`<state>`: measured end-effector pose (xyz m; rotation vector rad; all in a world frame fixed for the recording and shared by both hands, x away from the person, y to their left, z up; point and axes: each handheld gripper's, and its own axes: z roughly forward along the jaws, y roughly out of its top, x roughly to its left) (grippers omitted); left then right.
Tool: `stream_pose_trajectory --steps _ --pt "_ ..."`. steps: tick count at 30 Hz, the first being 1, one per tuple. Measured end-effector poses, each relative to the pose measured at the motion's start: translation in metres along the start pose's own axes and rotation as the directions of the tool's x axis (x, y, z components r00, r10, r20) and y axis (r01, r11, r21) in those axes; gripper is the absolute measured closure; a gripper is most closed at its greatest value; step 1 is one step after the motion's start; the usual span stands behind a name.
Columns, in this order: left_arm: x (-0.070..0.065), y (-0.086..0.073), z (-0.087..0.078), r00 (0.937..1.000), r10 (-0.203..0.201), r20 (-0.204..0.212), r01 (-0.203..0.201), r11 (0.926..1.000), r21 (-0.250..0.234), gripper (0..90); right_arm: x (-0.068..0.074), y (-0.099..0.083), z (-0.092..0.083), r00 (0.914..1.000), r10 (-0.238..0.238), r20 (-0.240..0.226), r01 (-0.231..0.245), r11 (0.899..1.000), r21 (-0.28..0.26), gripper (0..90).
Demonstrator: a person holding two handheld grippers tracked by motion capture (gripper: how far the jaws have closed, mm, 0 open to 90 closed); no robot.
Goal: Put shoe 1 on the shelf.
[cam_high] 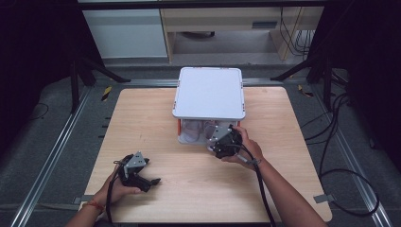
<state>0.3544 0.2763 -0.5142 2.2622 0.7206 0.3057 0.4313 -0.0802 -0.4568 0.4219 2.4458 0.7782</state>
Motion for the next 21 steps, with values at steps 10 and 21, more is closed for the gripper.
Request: stream_pose_trajectory --steps 10,21 --pt "0.0 0.0 0.0 1.0 0.0 0.001 0.0 1.0 0.0 4.6 0.004 -0.014 -0.009 0.9906 0.127 -0.052 -0.128 0.992 -0.023 15.4" --pt "0.0 0.0 0.0 1.0 0.001 0.003 -0.001 1.0 0.0 4.5 -0.003 -0.034 0.029 0.9685 0.221 -0.114 -0.221 0.975 0.015 18.9"
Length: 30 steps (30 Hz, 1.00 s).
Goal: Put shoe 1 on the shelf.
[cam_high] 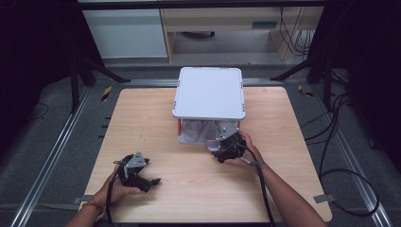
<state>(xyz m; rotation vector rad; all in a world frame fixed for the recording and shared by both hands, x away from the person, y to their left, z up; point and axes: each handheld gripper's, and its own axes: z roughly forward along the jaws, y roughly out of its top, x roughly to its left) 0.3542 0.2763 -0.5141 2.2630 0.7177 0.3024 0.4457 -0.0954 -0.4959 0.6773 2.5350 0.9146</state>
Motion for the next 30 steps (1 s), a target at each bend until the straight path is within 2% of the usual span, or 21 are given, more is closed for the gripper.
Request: stream_pose_trajectory --steps 5,11,14,18,25,28,30 --pt "0.0 0.0 0.0 1.0 0.001 0.001 -0.001 1.0 0.0 4.5 -0.002 0.005 0.011 0.9994 -0.004 -0.035 0.005 1.0 0.011 19.9" --pt "0.0 0.0 0.0 1.0 0.003 0.003 -0.003 1.0 0.0 4.5 -0.008 0.01 0.016 0.999 0.005 -0.043 -0.006 1.0 -0.023 20.1" --pt "0.0 0.0 0.0 1.0 0.003 0.003 -0.003 1.0 0.0 4.5 -0.01 0.014 0.02 0.999 0.019 -0.04 -0.02 1.0 -0.021 19.5" --pt "0.0 0.0 0.0 1.0 0.003 0.003 -0.003 1.0 0.0 4.5 -0.013 0.019 0.024 0.9992 0.034 -0.021 -0.035 0.998 -0.048 19.4" --pt "0.0 0.0 0.0 1.0 0.005 0.004 -0.005 1.0 0.0 4.4 -0.019 0.02 0.037 0.999 0.042 0.016 -0.041 0.999 -0.025 16.8" --pt "0.0 0.0 0.0 1.0 0.003 0.006 -0.003 1.0 0.0 4.4 -0.019 0.017 0.038 0.9965 0.083 0.013 -0.083 0.996 -0.021 15.1" --pt "0.0 0.0 0.0 1.0 0.006 0.006 -0.006 1.0 0.0 4.4 -0.02 0.015 0.035 0.9964 0.081 0.024 -0.08 0.997 -0.022 15.4"
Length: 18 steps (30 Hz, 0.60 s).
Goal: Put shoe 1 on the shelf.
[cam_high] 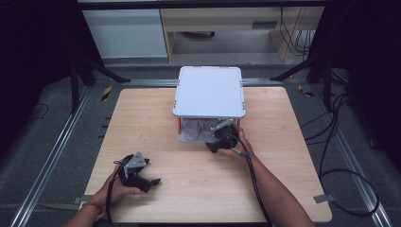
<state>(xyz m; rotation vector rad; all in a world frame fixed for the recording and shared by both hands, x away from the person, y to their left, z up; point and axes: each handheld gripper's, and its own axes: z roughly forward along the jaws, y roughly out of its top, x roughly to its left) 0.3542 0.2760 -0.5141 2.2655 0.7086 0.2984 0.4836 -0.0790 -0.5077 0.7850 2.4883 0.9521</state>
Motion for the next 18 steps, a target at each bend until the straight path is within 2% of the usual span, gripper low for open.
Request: stream_pose_trajectory --steps 3,5,7,10,15,18 --pt "0.0 0.0 0.0 1.0 -0.002 0.0 0.002 1.0 -0.003 4.4 0.001 -0.006 -0.004 0.9996 0.027 -0.006 -0.027 1.0 -0.009 21.1" --pt "0.0 0.0 0.0 1.0 -0.002 0.0 0.002 1.0 -0.003 4.4 0.001 -0.009 -0.007 0.9998 0.019 -0.007 -0.02 1.0 -0.023 23.8" --pt "0.0 0.0 0.0 1.0 0.0 0.0 0.0 1.0 0.0 4.4 0.002 -0.009 -0.01 0.9991 0.028 -0.034 -0.029 0.999 -0.034 28.6" --pt "-0.001 0.0 0.0 1.0 0.002 0.001 -0.002 1.0 0.001 4.4 0.003 -0.01 -0.012 0.9992 0.023 -0.034 -0.024 0.999 -0.04 32.7" --pt "-0.001 0.0 0.0 1.0 0.002 0.001 -0.002 1.0 0.001 4.4 0.002 -0.011 -0.012 0.9978 0.04 -0.052 -0.043 0.998 -0.052 34.5" --pt "-0.001 0.0 0.0 1.0 0.002 0.002 -0.002 1.0 0.001 4.4 0.001 -0.008 -0.008 0.9974 0.059 -0.042 -0.061 0.997 -0.05 34.1"
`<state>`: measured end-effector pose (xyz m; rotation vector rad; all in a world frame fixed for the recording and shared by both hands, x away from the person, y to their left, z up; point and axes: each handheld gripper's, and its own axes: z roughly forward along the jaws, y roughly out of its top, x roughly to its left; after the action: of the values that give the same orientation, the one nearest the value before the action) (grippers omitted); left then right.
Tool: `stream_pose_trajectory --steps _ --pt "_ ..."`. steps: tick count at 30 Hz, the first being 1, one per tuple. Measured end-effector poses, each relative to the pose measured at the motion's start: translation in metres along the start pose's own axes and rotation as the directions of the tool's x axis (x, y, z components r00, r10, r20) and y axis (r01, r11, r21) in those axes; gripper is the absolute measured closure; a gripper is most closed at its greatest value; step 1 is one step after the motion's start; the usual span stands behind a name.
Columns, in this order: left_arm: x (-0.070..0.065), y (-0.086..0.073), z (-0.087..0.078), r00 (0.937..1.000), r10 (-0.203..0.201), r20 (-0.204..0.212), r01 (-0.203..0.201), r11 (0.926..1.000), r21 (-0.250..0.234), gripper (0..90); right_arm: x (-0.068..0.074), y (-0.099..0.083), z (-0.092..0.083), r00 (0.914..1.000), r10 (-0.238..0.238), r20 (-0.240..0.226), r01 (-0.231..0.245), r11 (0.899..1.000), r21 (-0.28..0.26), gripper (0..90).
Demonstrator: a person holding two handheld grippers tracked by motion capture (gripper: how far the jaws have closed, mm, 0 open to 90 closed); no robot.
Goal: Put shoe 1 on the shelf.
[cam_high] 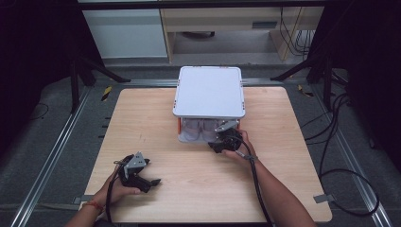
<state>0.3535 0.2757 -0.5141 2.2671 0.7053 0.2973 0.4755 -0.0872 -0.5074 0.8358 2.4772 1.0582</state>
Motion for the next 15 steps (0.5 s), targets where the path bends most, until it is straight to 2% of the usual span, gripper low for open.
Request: stream_pose_trajectory --steps 2,4,8,11,13,15 --pt "0.0 0.0 0.0 1.0 0.0 0.0 0.0 1.0 0.0 4.4 0.0 0.003 0.004 0.9997 0.015 0.017 -0.015 1.0 0.004 30.6" --pt "0.0 0.0 0.0 1.0 0.0 0.0 0.0 1.0 0.0 4.4 0.0 0.006 0.008 0.9993 0.035 0.015 -0.035 0.999 0.007 26.8" --pt "0.0 0.0 0.0 1.0 0.0 0.0 0.0 1.0 0.0 4.4 0.001 0.008 0.012 0.9988 0.036 0.032 -0.037 0.999 0.007 24.4" --pt "0.0 0.0 0.0 1.0 0.001 0.0 -0.001 1.0 0.0 4.4 0.001 0.008 0.01 0.998 0.039 0.05 -0.04 0.999 0.022 18.8" --pt "0.0 0.0 0.0 1.0 0.001 0.0 -0.001 1.0 0.0 4.4 0.0 0.007 0.006 0.9977 0.053 0.042 -0.053 0.998 0.014 16.5" --pt "0.0 0.0 0.0 1.0 0.001 0.001 -0.001 1.0 0.0 4.4 0.0 0.006 0.0 0.9978 0.045 0.049 -0.045 0.999 0.014 13.9"
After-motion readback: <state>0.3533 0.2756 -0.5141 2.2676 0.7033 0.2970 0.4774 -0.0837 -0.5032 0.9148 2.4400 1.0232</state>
